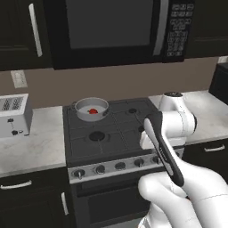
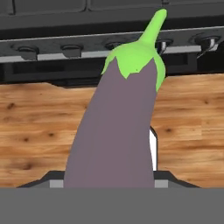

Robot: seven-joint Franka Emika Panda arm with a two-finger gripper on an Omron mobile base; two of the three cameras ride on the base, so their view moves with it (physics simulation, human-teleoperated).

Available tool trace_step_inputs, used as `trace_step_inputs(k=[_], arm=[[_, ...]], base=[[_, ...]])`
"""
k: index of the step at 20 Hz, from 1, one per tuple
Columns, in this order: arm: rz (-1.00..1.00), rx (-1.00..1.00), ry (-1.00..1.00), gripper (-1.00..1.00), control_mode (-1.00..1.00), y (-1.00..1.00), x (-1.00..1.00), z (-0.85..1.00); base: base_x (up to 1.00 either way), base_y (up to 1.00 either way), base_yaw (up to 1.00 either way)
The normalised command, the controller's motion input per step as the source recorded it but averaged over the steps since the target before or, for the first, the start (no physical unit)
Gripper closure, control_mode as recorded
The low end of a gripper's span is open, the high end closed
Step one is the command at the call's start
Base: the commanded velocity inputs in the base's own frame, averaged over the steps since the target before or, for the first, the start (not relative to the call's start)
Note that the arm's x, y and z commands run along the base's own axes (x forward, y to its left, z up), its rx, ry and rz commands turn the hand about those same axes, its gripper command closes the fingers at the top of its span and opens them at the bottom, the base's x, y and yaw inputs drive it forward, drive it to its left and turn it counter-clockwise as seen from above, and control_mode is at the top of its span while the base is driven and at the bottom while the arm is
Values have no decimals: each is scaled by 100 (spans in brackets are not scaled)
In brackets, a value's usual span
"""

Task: Put the bell pepper and eggplant in the pot. Retrieve the spatula and lightly stir the vegetables in the pot.

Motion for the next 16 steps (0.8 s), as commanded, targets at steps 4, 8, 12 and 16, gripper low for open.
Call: trace_step_inputs(k=[4,8,12,16], arm=[[0,0,0,100,100,0,0,0],[0,0,0,100,100,0,0,0],[0,0,0,100,100,0,0,0],[0,0,0,100,100,0,0,0]], base=[[32,47,17],[46,64,9],[56,69,0],[76,49,0]])
